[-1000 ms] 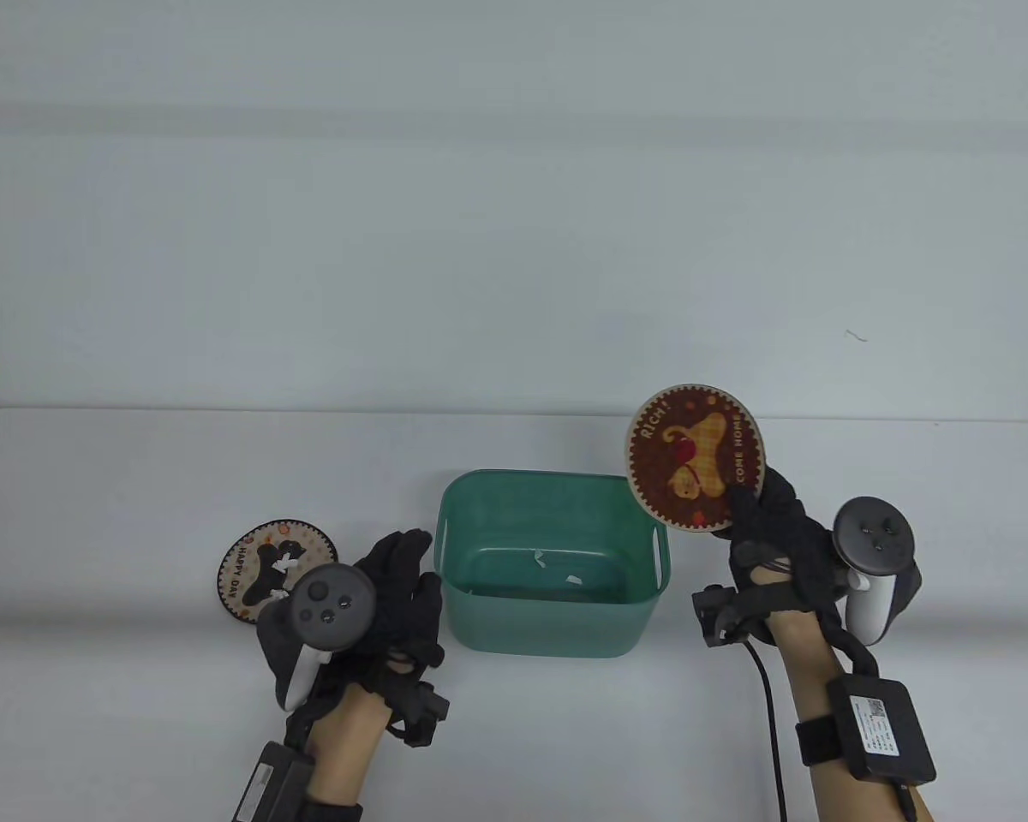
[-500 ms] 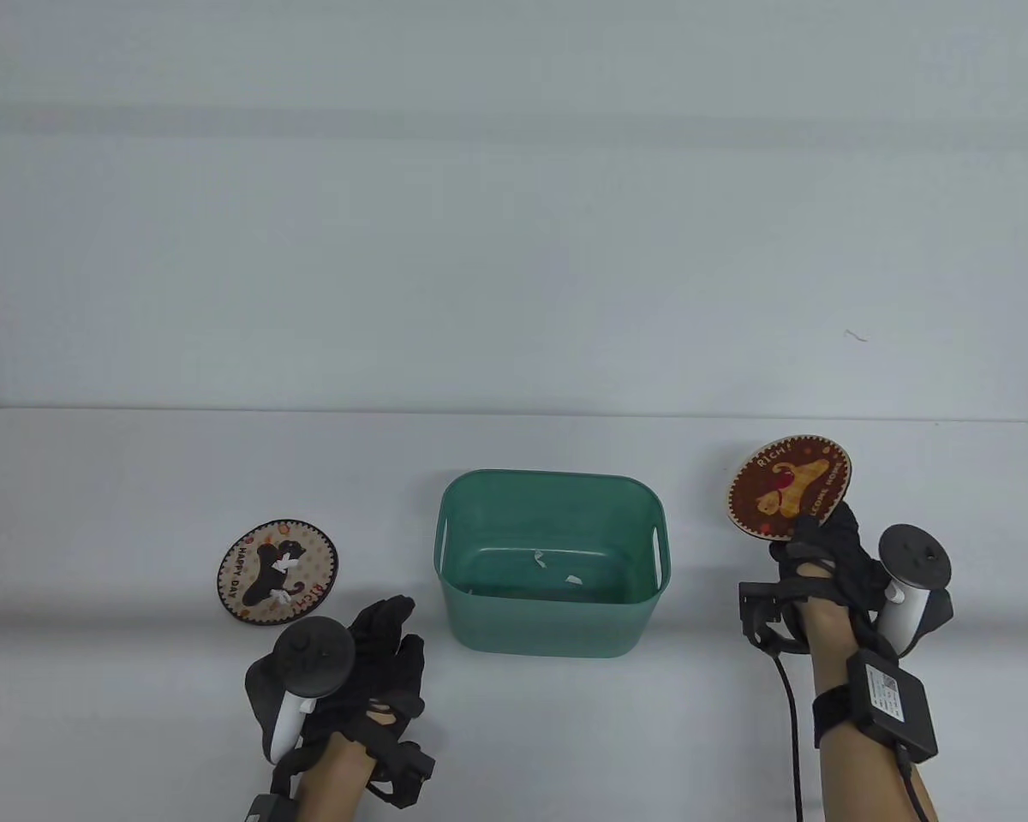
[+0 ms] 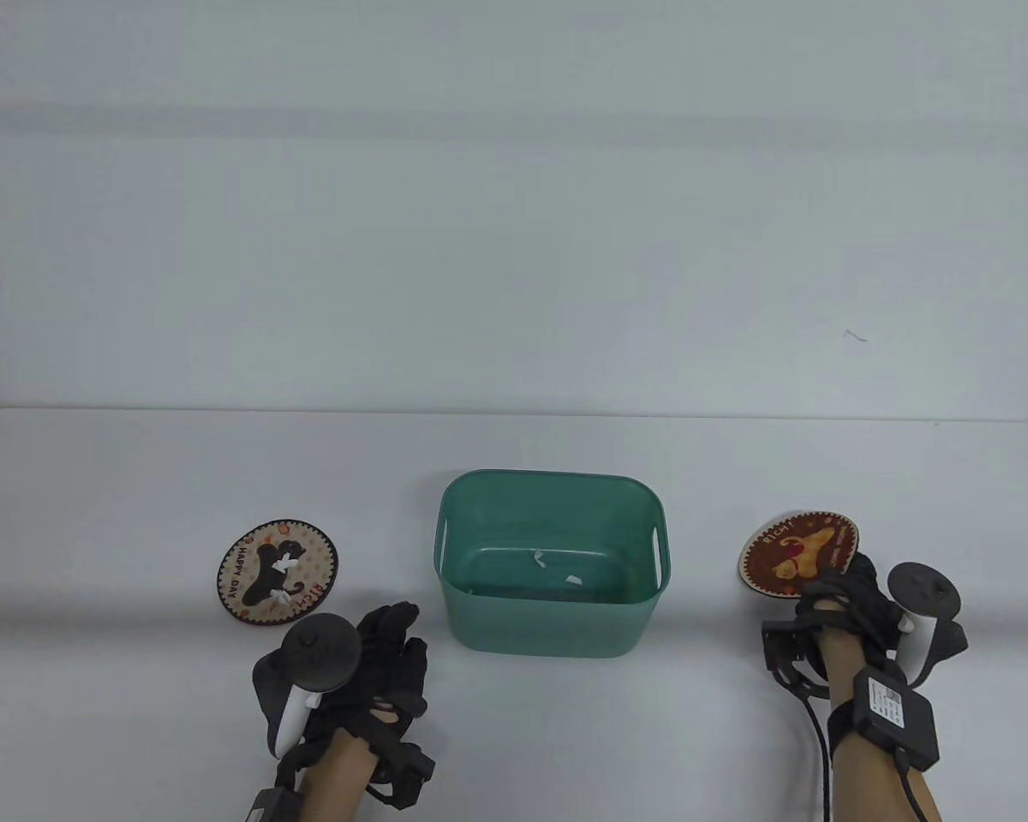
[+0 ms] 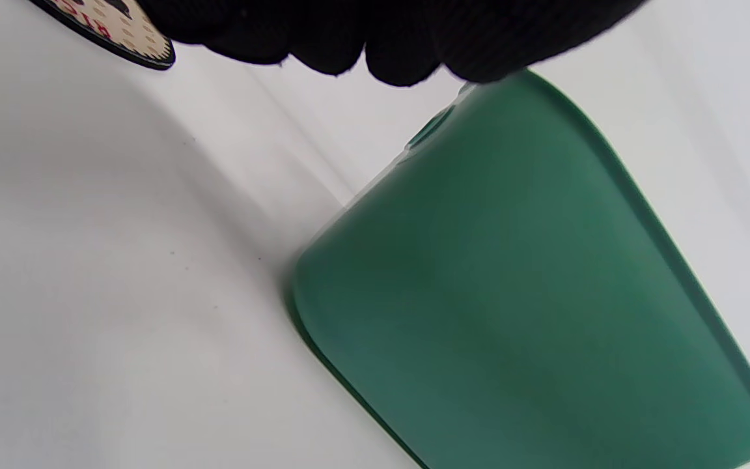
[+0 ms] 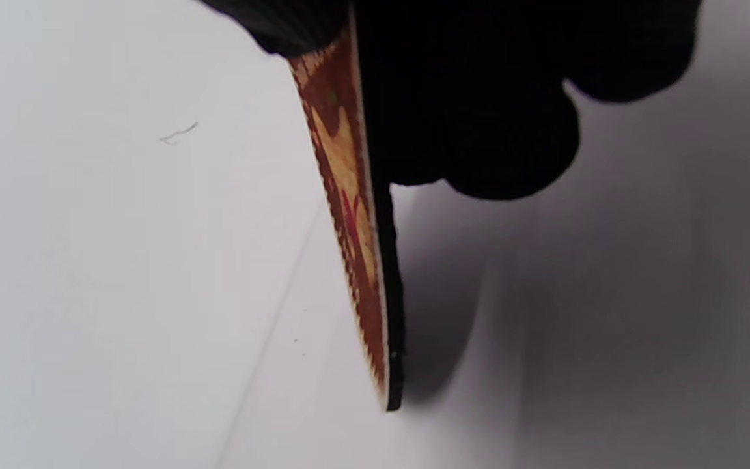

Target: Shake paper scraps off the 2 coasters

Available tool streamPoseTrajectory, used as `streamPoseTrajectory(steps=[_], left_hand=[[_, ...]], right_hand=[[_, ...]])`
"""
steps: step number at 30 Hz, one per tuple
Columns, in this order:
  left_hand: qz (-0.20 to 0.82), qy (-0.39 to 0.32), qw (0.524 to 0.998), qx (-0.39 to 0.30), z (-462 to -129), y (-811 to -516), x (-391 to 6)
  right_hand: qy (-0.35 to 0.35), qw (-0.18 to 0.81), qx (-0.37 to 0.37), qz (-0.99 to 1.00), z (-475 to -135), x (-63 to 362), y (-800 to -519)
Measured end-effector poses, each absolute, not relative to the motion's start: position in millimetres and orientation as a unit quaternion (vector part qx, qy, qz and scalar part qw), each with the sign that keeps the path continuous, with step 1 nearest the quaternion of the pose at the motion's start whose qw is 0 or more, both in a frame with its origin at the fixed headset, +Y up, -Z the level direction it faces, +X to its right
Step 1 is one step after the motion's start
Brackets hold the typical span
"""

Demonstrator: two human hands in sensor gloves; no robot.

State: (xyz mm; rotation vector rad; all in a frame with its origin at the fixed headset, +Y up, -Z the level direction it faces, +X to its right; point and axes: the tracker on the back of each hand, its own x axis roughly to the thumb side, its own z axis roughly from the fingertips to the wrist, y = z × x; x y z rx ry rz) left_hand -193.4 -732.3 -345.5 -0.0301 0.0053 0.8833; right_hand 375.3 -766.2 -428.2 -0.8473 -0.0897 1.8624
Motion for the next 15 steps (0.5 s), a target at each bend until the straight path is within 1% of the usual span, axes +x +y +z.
streamPoseTrajectory(steps=[6,9,12,15], left_hand=[[0.430,0.004,0.903,-0.013,-345.3,-733.1,-194.7],[0.455,0.000,0.890,-0.028,-345.1,-733.4,-193.0],[0.459,0.001,0.888,-0.028,-344.9,-733.9,-193.0],[0.453,0.005,0.891,-0.028,-345.4,-735.4,-194.4]], right_hand=[[0.016,0.484,-0.372,0.792,-420.6,380.6,-775.3],[0.050,0.474,-0.376,0.795,-418.3,378.2,-778.0],[0.049,0.460,-0.382,0.800,-415.7,377.2,-775.2],[0.066,0.417,-0.389,0.819,-410.1,375.3,-769.1]])
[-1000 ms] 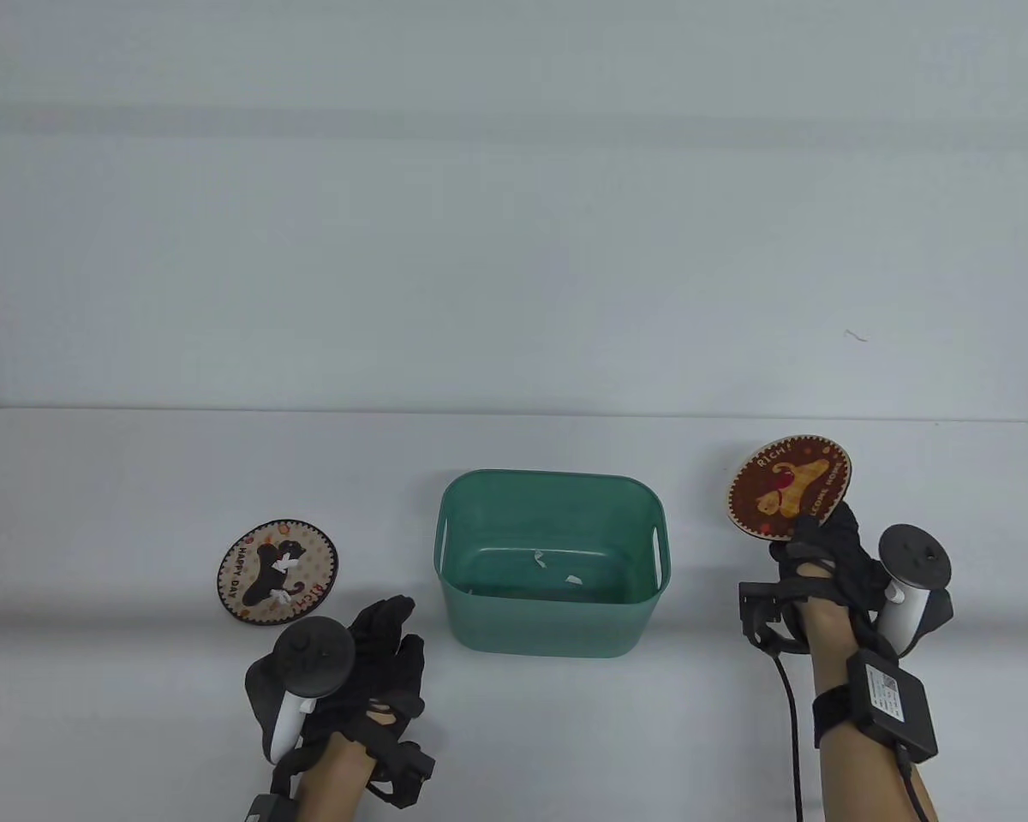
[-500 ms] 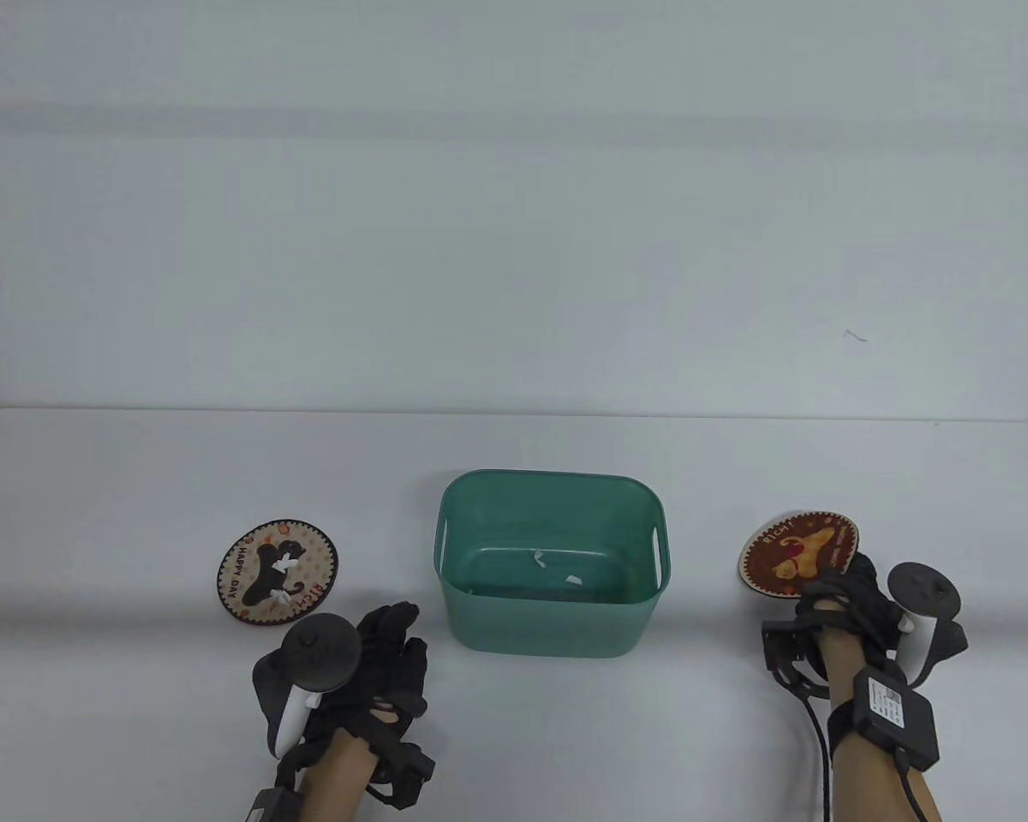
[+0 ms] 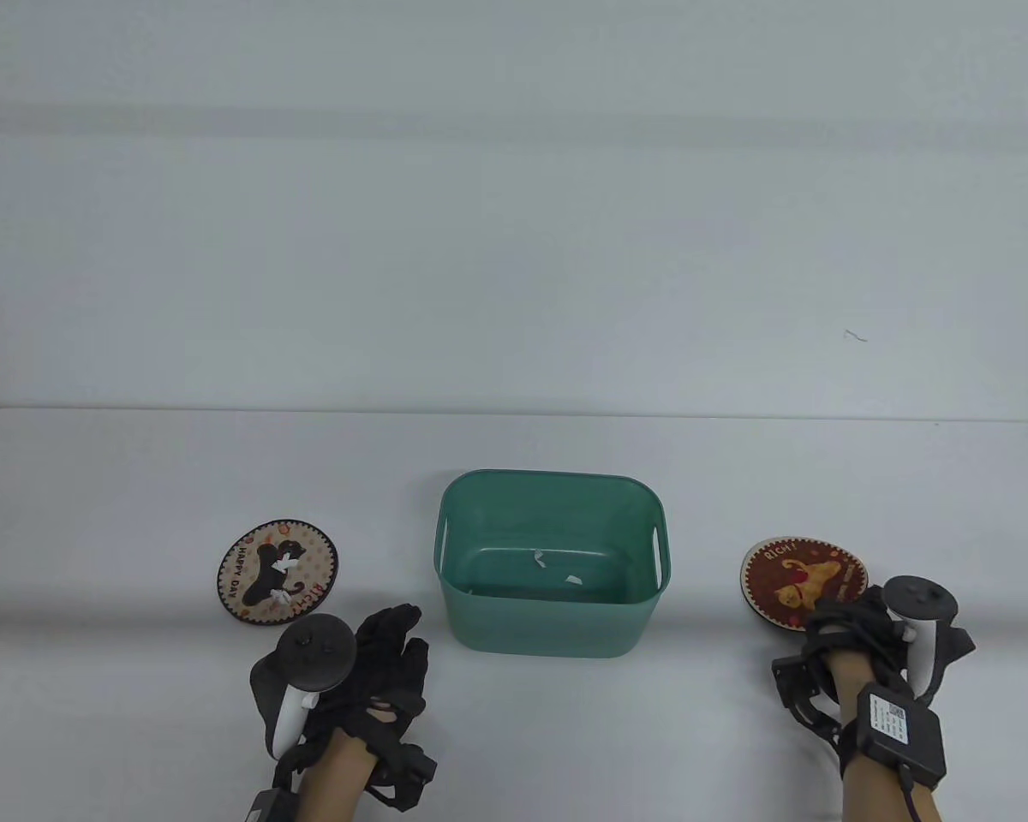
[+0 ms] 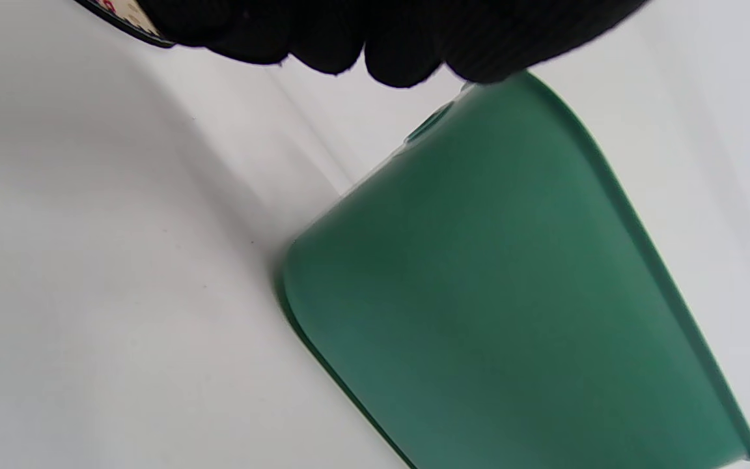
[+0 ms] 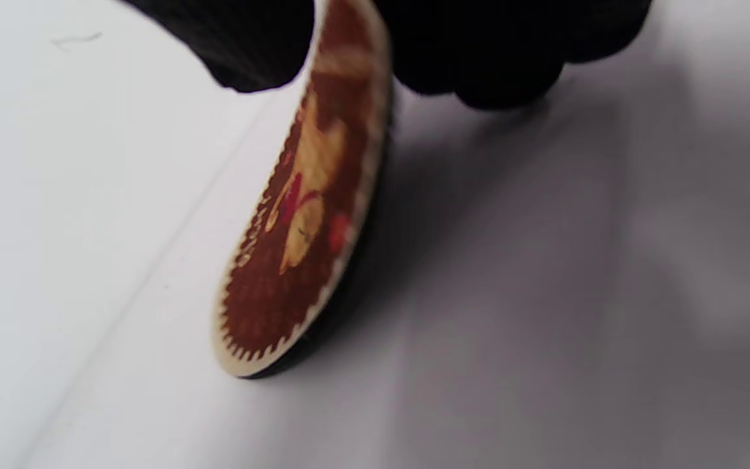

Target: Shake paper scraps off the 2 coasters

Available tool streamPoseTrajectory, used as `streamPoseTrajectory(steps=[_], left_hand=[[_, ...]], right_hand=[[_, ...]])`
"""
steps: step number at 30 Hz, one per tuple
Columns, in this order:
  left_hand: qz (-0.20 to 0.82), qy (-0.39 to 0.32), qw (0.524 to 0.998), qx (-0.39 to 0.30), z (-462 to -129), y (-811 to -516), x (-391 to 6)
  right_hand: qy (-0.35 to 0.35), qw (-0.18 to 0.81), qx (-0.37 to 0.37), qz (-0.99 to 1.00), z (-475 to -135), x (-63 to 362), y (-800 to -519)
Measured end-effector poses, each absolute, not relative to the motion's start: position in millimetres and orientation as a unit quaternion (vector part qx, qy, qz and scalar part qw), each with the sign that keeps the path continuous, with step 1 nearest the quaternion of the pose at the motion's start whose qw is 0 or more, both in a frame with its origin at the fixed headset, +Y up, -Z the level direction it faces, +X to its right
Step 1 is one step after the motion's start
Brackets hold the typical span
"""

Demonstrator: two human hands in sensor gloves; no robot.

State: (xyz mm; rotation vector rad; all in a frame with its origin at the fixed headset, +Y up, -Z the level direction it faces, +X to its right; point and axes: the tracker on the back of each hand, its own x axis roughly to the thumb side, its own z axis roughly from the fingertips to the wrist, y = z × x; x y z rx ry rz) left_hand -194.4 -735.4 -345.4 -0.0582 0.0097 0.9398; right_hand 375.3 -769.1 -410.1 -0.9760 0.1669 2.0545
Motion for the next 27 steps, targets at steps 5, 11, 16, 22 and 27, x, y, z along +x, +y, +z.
streamPoseTrajectory(steps=[5,11,16,22,27], left_hand=[[0.450,0.014,0.892,-0.031,-347.9,-742.0,-197.4],[0.446,0.020,0.894,-0.032,-350.0,-749.8,-200.4],[0.465,0.028,0.884,-0.029,-351.2,-751.8,-204.2],[0.484,0.071,0.872,-0.014,-358.0,-748.4,-222.9],[0.499,0.142,0.854,0.025,-367.1,-742.9,-264.3]], right_hand=[[0.039,0.342,-0.372,0.862,-392.4,371.8,-752.8],[-0.030,0.374,-0.265,0.888,-368.9,340.9,-716.4],[-0.037,0.376,-0.155,0.913,-351.5,294.1,-690.9],[-0.001,0.370,-0.072,0.926,-333.4,243.3,-680.6],[0.068,0.346,-0.041,0.935,-319.0,213.5,-689.6]])
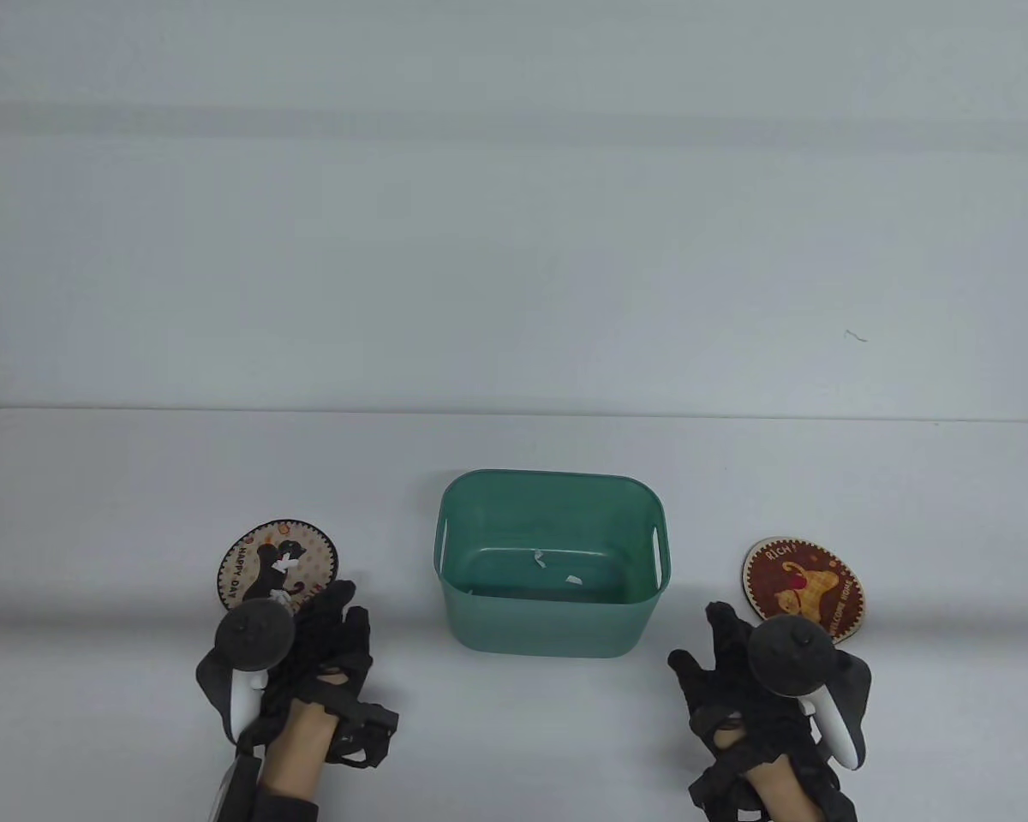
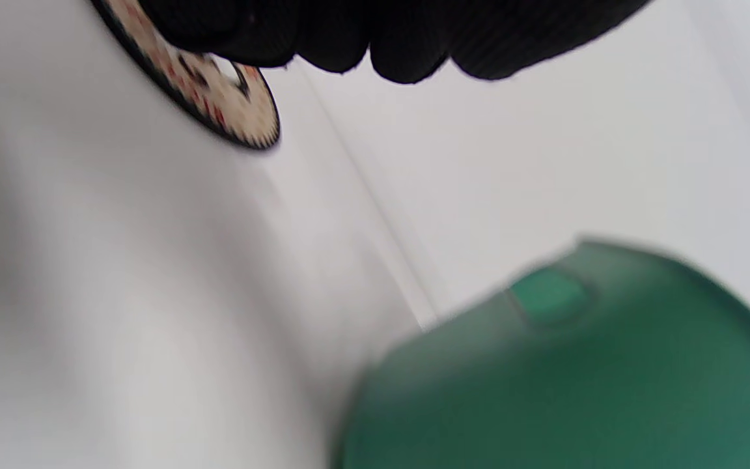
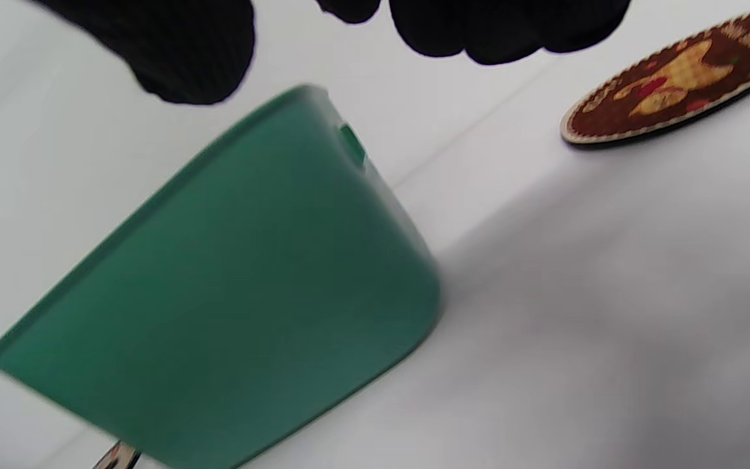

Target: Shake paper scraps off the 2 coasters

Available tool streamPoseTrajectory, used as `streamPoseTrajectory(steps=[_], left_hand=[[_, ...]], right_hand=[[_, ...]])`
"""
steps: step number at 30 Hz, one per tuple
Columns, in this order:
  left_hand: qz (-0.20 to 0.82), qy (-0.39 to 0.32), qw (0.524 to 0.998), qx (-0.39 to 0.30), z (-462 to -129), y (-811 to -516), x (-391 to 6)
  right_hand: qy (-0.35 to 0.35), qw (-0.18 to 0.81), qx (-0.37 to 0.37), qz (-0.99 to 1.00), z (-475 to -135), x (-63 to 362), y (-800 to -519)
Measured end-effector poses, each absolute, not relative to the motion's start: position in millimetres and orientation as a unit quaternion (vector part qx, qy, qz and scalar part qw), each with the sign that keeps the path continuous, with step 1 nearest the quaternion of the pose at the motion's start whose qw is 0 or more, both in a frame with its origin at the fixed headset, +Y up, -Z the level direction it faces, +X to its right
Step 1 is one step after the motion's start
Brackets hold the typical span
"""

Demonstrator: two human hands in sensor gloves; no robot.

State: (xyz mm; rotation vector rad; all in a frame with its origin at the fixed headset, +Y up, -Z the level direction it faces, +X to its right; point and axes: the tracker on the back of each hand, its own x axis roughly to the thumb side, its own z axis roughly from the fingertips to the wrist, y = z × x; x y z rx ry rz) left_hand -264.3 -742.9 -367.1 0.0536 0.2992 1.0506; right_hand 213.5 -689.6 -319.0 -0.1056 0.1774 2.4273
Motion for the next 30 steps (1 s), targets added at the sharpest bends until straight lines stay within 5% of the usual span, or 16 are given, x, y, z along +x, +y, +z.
streamPoseTrajectory(steps=[12,24,30], left_hand=[[0.416,0.287,0.863,0.020,-407.2,-751.7,-365.5],[0.259,0.348,0.893,-0.122,-455.6,-782.3,-384.9],[0.226,0.335,0.909,-0.101,-461.2,-776.0,-381.5]], right_hand=[[0.071,0.329,-0.045,0.941,-315.1,216.4,-718.0],[0.091,0.315,-0.057,0.943,-320.2,217.3,-723.9],[0.104,0.330,-0.070,0.936,-320.4,222.3,-727.7]])
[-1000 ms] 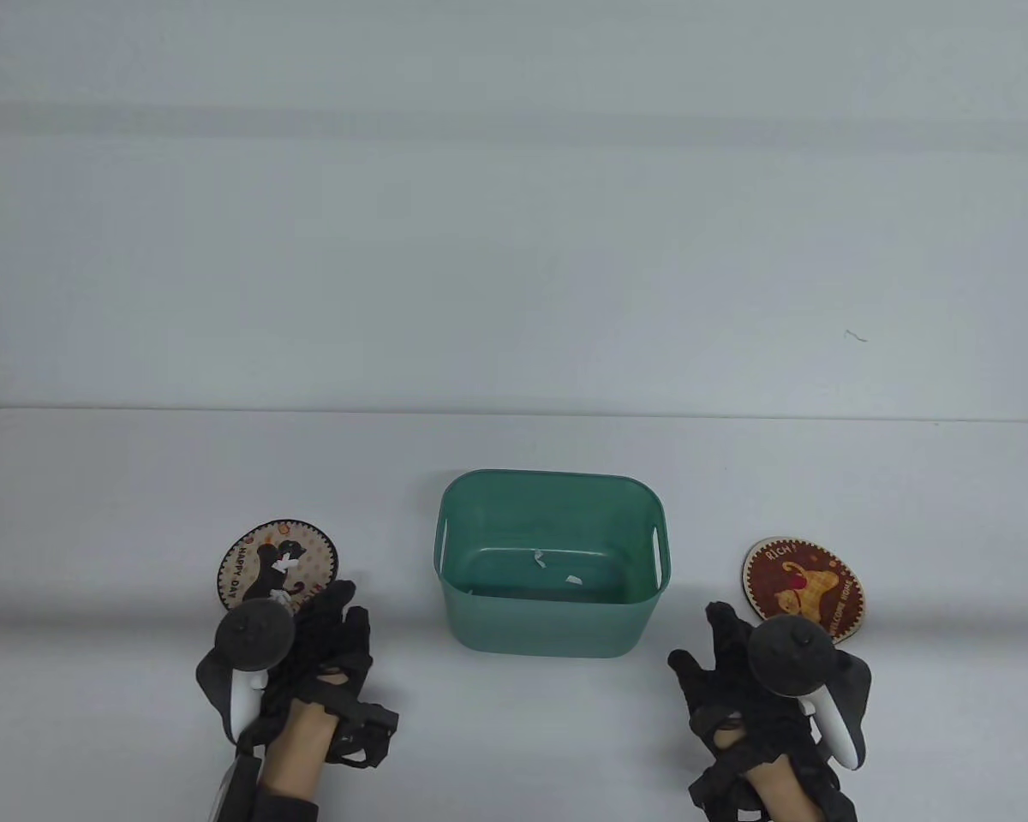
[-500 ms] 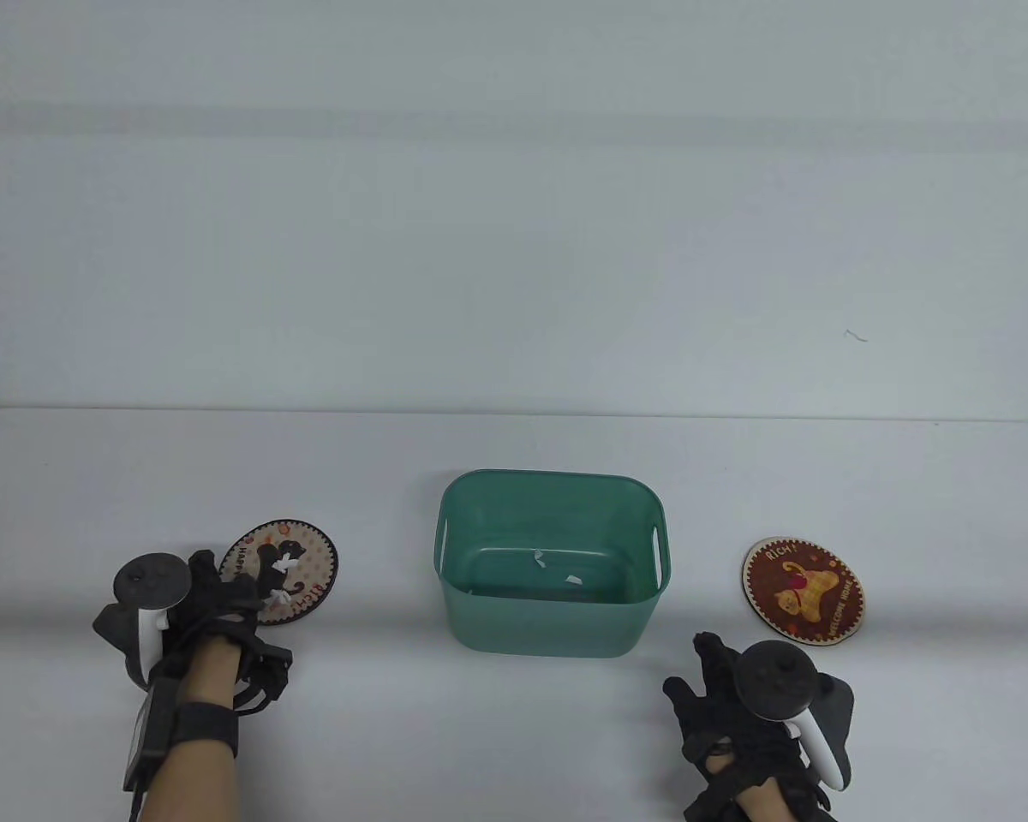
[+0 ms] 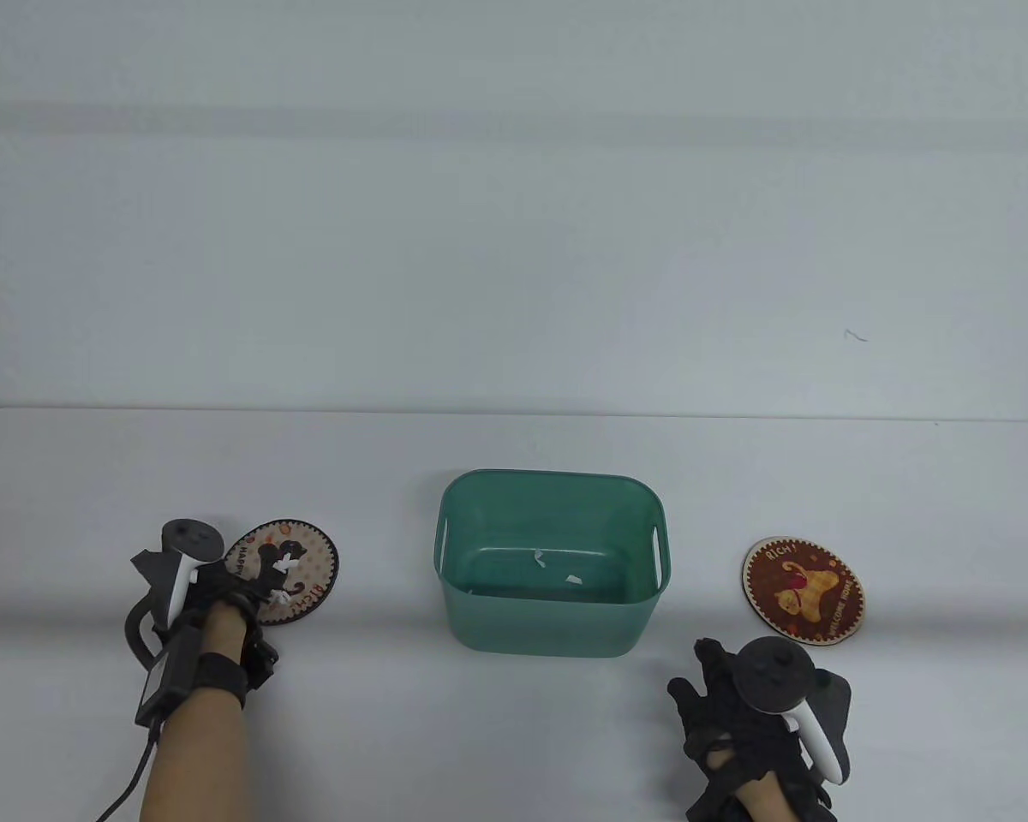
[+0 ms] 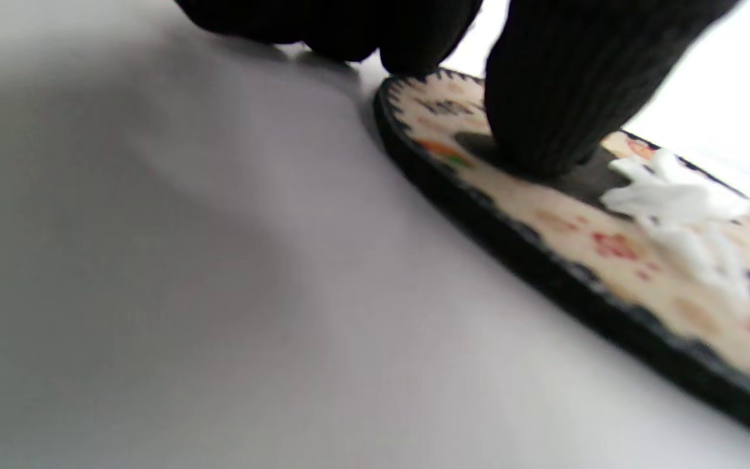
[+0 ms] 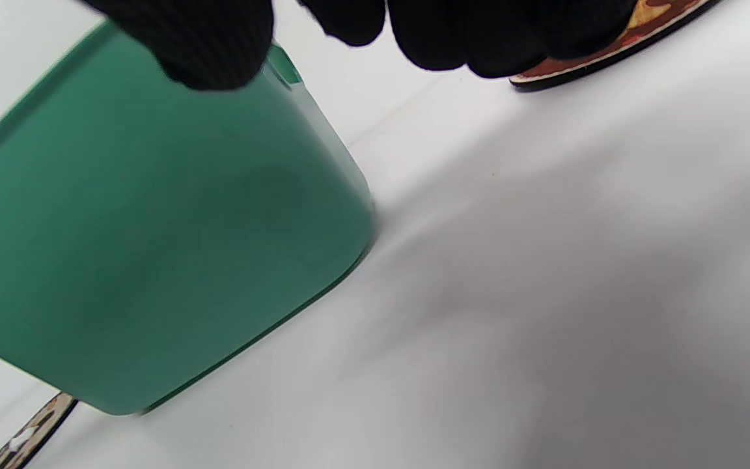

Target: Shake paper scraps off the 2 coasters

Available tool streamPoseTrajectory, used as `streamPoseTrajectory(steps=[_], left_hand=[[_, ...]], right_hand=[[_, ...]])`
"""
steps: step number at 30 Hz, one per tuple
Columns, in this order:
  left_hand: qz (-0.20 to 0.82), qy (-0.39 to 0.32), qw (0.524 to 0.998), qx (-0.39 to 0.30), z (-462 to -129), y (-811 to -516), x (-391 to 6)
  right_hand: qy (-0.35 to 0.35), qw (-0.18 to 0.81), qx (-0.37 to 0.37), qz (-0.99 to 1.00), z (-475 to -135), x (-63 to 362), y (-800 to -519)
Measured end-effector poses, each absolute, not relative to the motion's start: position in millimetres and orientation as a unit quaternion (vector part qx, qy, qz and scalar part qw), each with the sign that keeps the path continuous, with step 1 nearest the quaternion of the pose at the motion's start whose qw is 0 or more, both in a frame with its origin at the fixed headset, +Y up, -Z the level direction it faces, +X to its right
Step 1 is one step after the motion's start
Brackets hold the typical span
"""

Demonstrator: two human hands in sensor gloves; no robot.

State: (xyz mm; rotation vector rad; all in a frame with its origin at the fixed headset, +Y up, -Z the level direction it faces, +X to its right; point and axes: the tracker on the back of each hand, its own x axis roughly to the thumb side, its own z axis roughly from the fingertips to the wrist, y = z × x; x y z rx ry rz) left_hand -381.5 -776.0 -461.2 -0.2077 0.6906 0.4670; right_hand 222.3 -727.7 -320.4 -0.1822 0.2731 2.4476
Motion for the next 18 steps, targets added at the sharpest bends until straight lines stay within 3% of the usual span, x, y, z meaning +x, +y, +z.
streamPoseTrajectory(steps=[6,18], left_hand=[[0.260,0.310,0.912,-0.068,-462.4,-776.5,-381.5],[0.445,0.342,0.826,-0.062,-445.0,-790.4,-409.0]], right_hand=[[0.108,0.333,-0.075,0.934,-320.7,226.3,-728.7],[0.106,0.342,-0.087,0.930,-322.2,234.2,-729.1]])
